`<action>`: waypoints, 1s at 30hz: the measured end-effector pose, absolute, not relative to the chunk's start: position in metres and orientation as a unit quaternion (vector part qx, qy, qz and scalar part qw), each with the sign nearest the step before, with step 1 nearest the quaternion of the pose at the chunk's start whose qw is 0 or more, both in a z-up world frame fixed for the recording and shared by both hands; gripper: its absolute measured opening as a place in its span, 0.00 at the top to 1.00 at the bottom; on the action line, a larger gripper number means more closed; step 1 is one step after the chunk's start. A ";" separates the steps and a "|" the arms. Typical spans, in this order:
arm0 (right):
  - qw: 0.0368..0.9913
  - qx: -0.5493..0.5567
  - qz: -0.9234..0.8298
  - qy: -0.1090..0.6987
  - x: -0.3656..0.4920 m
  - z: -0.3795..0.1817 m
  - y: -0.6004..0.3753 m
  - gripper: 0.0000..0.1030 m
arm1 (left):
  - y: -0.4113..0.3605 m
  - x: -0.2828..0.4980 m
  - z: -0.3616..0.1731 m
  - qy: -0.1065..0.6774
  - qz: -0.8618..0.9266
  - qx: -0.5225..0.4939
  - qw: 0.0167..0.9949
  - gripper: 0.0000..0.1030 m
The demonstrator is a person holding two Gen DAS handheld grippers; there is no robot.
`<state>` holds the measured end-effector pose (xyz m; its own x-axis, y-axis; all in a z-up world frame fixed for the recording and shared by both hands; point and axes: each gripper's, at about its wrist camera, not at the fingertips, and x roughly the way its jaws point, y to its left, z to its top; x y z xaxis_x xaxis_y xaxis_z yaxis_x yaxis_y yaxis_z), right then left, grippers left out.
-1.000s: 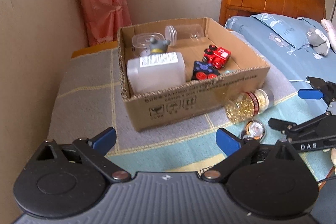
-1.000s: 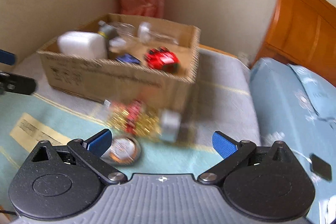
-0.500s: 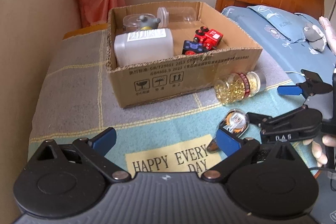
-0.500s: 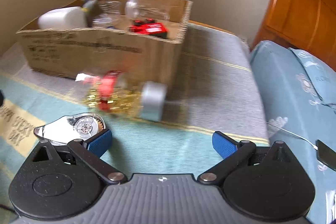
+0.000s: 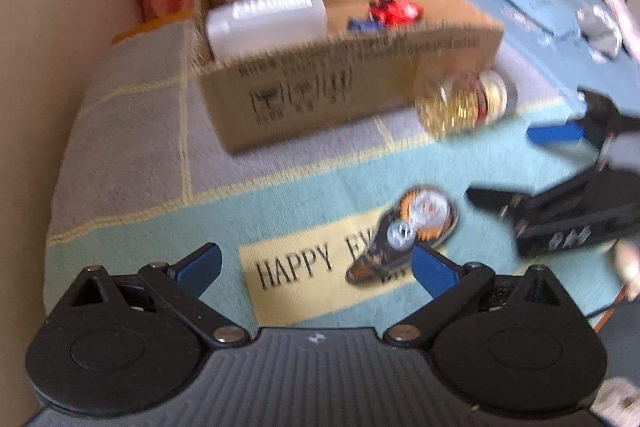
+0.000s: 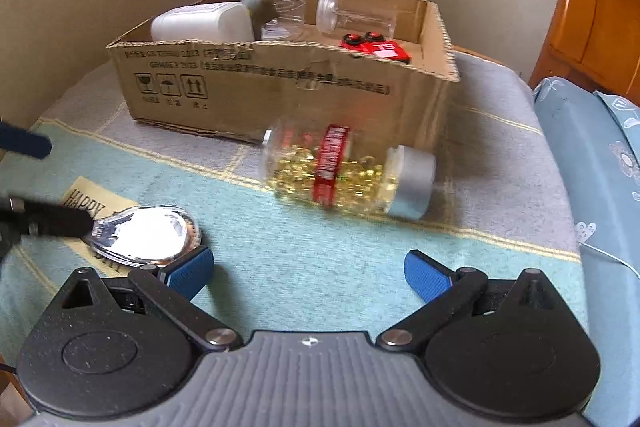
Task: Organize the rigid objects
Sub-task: 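Move both tools back toward the correction tape and capsule jar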
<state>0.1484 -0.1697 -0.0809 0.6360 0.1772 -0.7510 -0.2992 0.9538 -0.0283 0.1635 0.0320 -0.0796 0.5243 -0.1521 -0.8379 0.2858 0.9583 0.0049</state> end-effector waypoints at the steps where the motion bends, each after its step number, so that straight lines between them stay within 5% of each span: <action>1: 0.902 -0.074 0.129 0.406 0.148 -0.080 -0.172 0.00 | 0.031 0.165 -0.085 0.478 -0.124 0.072 0.867 0.02; 15: 0.902 -0.068 0.122 0.409 0.144 -0.084 -0.183 0.00 | 0.057 0.183 -0.094 0.469 -0.054 0.025 0.881 0.01; 30: 0.904 -0.083 0.170 0.383 0.129 -0.088 -0.210 0.00 | 0.001 0.168 -0.091 0.475 -0.097 0.047 0.873 0.01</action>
